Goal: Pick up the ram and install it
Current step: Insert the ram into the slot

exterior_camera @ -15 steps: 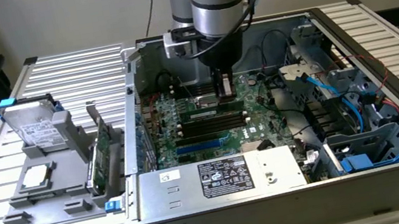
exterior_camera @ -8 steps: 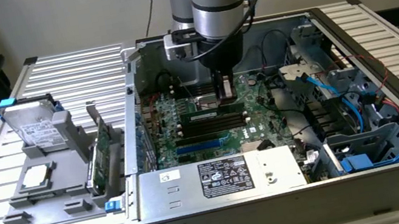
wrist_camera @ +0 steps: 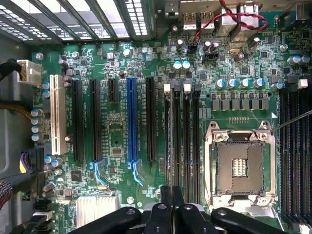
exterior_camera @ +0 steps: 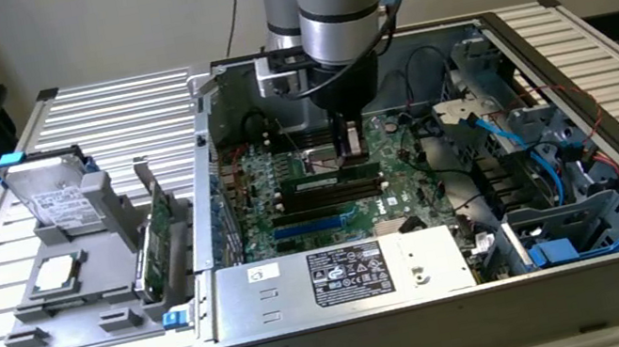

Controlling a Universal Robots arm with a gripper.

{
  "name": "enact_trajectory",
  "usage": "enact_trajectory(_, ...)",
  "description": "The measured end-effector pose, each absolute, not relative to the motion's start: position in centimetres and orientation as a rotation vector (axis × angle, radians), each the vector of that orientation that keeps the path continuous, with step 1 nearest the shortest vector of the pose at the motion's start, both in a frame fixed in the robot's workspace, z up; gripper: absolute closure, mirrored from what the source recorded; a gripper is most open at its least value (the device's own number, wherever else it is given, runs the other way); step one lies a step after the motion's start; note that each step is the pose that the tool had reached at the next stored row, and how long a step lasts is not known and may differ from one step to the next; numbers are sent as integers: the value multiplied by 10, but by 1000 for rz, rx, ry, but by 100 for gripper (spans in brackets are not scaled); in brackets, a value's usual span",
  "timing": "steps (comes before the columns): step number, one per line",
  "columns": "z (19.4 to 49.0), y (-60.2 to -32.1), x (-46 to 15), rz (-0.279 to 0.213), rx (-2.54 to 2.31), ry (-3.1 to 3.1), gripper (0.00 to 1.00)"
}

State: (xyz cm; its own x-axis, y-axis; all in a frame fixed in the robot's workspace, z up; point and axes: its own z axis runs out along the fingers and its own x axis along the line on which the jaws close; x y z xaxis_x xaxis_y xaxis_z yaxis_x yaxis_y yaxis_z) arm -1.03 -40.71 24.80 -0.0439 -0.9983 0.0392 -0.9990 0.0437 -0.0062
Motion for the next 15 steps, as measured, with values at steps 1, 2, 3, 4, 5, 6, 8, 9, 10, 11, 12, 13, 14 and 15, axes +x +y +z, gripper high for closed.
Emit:
enact_trajectory(1, 247, -407, -10, 51, 2155, -2251, 88)
enact_trajectory(2, 245, -407, -10, 53, 2154, -2250, 88)
enact_trajectory(3, 244, -407, -10, 54, 2153, -2249, 88)
enact_trajectory(4, 243, -407, -10, 55, 2153, -2249, 88)
enact_trajectory(5, 243, -407, -10, 56, 2152, -2249, 88)
enact_trajectory(6, 243, -407, -10, 56, 2152, -2249, 88)
enact_trajectory(8, 242, -407, -10, 56, 2152, -2248, 88)
enact_trajectory(9, 242, -407, -9, 56, 2152, -2248, 88)
enact_trajectory(10, 242, -406, -9, 56, 2152, -2248, 88)
enact_trajectory(11, 242, -405, -9, 56, 2152, -2249, 88)
enact_trajectory(12, 241, -405, -9, 56, 2152, -2248, 88)
enact_trajectory(13, 241, -404, -9, 56, 2152, -2249, 88)
enact_trajectory(14, 241, -403, -9, 56, 2152, -2248, 88)
enact_trajectory(15, 240, -402, -9, 56, 2152, -2248, 88)
